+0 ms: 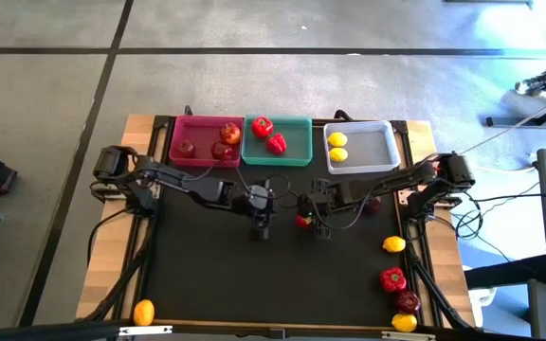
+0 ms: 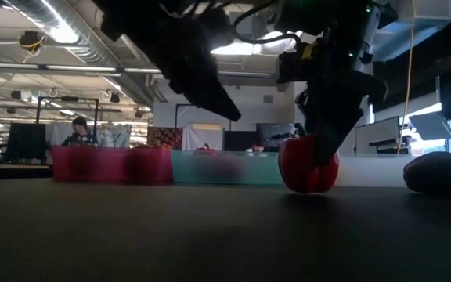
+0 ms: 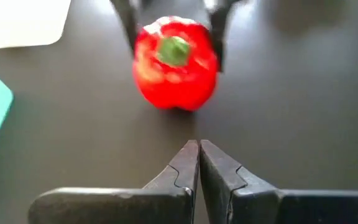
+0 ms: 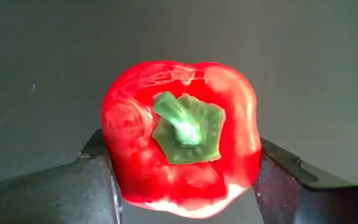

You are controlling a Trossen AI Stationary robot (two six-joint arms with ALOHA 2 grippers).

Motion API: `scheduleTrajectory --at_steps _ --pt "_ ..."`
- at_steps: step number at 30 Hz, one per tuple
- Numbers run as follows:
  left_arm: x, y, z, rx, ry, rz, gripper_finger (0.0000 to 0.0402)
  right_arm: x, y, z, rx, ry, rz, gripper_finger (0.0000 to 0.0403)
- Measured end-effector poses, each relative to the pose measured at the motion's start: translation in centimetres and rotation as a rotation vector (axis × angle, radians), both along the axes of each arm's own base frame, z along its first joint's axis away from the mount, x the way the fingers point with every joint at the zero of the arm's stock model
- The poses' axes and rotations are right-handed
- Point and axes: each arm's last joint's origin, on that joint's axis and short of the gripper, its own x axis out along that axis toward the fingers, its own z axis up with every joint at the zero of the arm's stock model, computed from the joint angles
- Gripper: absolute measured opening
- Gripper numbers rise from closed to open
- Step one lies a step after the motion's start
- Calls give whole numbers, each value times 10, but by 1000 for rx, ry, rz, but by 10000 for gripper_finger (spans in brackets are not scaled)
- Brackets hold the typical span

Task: Sort produce into baskets
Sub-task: Put the red bell pepper into the green bin

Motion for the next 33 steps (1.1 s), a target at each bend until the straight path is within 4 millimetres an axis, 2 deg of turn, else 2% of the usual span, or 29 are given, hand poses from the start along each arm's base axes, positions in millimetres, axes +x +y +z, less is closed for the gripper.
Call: scheduleTrajectory --at_steps 4,10,15,19,26,33 --pt "-21 0 -11 -32 -80 13 13 0 -8 9 -31 -3 -17 201" --pt "-51 6 -21 -103 -182 100 13 6 -36 40 -97 -55 -51 201" --pt "-57 7 -27 -124 -180 145 13 13 -77 72 -174 -164 -124 201" --pt "-58 8 -28 -125 -182 148 13 15 -118 86 -226 -246 -194 201" --pt "-58 9 -28 -126 -182 151 13 3 -181 88 -236 -318 -361 205" --pt "-58 9 -28 -117 -181 145 13 -1 -227 64 -162 -325 -430 206"
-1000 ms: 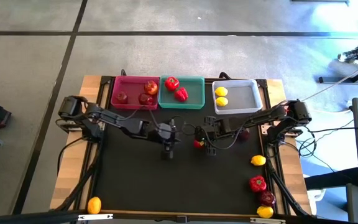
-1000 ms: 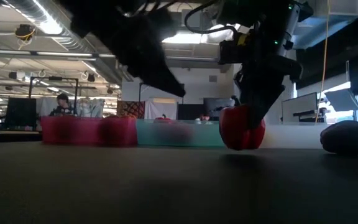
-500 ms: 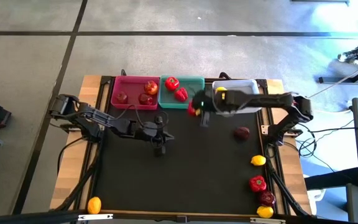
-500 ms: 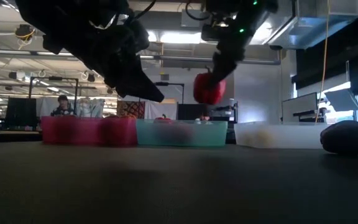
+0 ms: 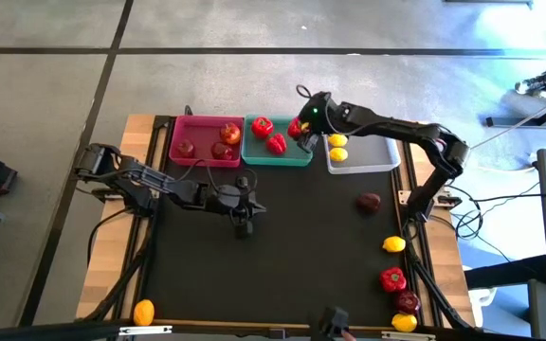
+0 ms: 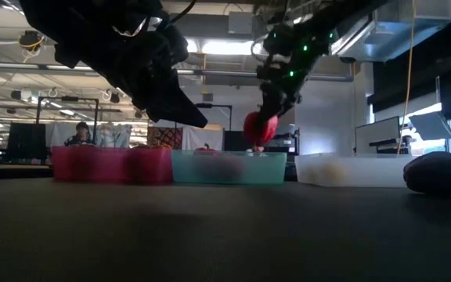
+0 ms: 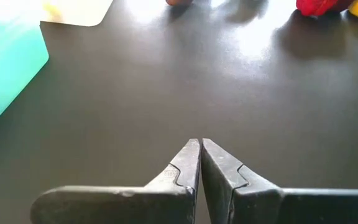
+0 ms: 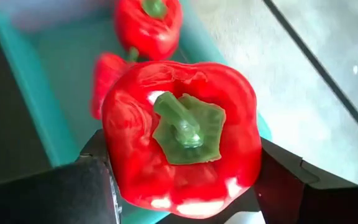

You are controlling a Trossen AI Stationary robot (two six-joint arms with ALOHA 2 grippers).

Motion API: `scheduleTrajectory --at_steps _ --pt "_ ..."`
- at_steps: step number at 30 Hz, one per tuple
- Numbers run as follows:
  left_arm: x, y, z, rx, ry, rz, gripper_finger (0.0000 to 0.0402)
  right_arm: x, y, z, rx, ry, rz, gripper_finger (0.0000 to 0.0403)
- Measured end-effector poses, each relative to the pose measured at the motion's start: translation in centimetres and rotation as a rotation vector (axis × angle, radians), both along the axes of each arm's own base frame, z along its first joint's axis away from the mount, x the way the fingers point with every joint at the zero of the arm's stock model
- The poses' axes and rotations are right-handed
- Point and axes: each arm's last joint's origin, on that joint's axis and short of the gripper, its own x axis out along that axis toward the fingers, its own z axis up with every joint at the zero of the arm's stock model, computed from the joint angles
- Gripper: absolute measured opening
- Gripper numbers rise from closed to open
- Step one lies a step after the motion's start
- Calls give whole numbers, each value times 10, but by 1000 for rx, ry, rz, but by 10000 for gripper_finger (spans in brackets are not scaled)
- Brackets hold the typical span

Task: Sort produce into baskets
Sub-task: Put the red bell pepper into the green bin

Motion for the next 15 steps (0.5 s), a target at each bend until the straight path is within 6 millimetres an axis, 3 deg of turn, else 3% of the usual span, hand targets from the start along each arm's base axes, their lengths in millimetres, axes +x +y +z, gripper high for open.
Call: scheduleTrajectory --at_steps 4,11,15 --pt "0 0 0 1 1 -1 13 -1 -15 -16 33 31 -26 206" --pt "0 0 0 10 1 -3 13 3 -21 -27 27 43 -18 207" --pt "0 0 0 10 1 -3 13 7 -29 -45 3 101 -29 207"
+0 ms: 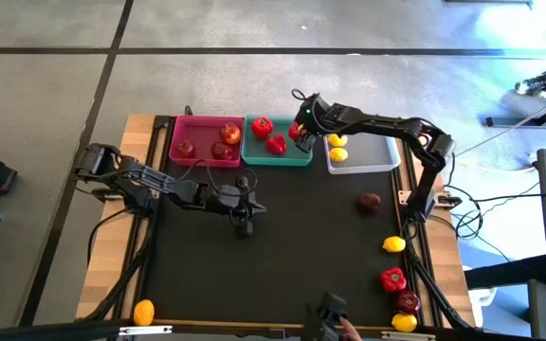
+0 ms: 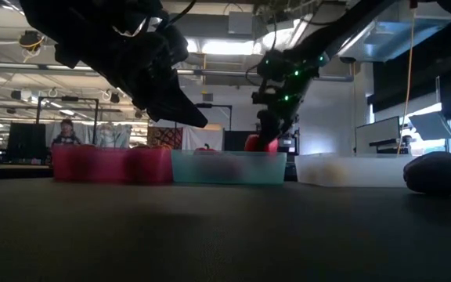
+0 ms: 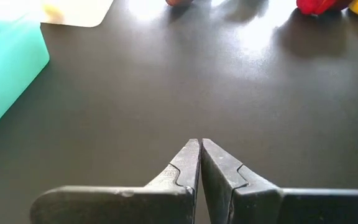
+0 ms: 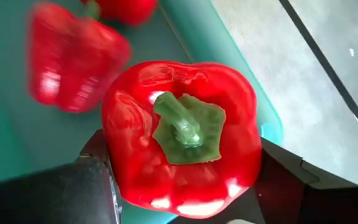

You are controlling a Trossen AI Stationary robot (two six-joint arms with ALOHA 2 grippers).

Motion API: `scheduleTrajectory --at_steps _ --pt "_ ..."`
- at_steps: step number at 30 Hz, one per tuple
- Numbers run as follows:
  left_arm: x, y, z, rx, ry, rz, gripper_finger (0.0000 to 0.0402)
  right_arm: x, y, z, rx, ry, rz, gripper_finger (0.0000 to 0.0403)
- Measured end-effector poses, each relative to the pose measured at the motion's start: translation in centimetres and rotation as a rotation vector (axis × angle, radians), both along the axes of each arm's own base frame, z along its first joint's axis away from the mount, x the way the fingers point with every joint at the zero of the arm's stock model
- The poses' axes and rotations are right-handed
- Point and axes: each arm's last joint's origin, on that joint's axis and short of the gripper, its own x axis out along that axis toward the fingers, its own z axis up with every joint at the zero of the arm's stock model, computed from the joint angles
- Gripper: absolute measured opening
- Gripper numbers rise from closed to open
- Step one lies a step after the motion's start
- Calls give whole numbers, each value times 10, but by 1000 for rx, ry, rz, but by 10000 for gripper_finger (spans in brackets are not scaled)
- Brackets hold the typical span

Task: Sort produce into baskets
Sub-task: Put the red bell pepper into the green bin

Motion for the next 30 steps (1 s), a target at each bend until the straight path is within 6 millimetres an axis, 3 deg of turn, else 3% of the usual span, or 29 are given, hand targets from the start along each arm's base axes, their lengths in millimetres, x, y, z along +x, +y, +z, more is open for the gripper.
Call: scheduleTrajectory --at_steps 8,17,30 --pt "0 0 0 0 0 0 13 5 -6 -24 33 38 -1 207" --pt "0 0 0 -2 0 1 13 5 -5 -25 37 45 28 211" --pt "0 0 0 -4 0 2 13 4 -5 -24 14 67 7 347"
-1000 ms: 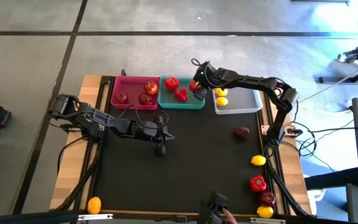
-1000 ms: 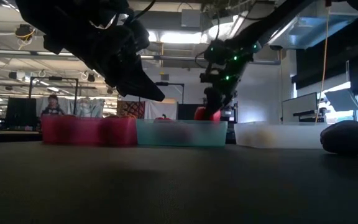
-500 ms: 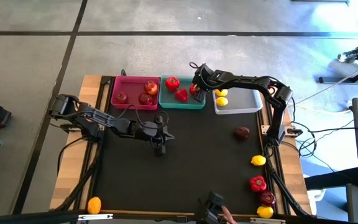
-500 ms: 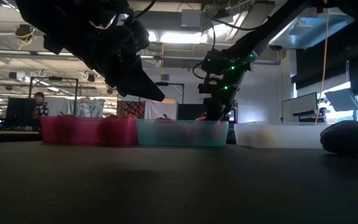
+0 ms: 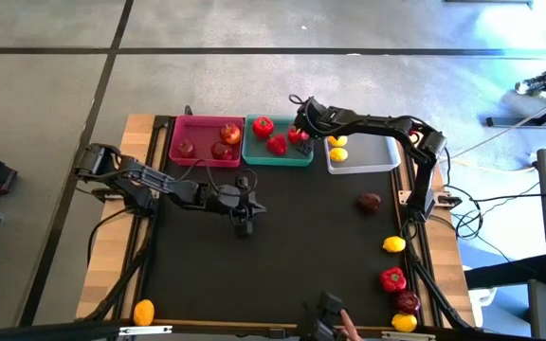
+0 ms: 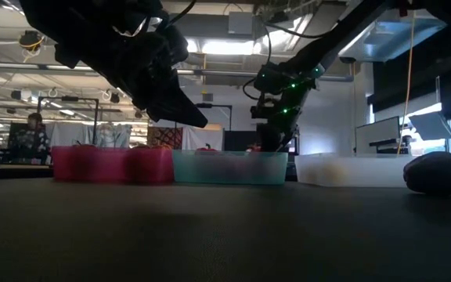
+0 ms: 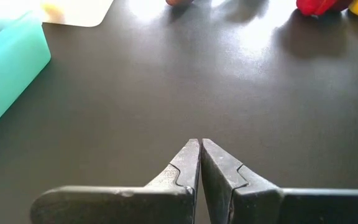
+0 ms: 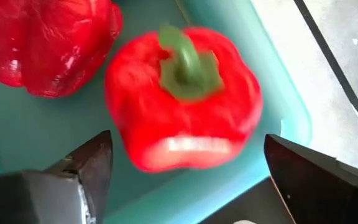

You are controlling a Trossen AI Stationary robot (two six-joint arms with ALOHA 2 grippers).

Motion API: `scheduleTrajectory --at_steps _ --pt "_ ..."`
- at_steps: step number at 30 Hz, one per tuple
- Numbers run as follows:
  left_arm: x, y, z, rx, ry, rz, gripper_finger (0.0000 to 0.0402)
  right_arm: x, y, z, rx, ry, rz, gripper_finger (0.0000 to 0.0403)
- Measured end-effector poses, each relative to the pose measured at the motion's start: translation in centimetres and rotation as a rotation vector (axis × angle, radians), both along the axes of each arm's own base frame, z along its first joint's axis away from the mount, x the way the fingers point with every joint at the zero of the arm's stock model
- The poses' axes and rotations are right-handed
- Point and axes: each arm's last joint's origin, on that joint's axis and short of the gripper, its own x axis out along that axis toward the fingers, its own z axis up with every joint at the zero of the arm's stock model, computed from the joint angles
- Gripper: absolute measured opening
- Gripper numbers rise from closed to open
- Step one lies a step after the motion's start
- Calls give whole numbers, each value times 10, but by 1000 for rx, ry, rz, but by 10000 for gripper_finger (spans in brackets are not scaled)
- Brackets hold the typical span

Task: Sort produce into baskets
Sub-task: Put the red bell pepper into the green bin, then put the lemon into the white bin

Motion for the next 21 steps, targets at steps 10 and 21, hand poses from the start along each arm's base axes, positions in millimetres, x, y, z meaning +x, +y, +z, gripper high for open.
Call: scheduleTrajectory --at_steps 10,21 --pt "0 2 0 -33 -2 27 27 -6 16 37 -32 -56 23 352" --pt "-4 16 -7 -187 75 96 181 5 95 80 79 -170 212 347"
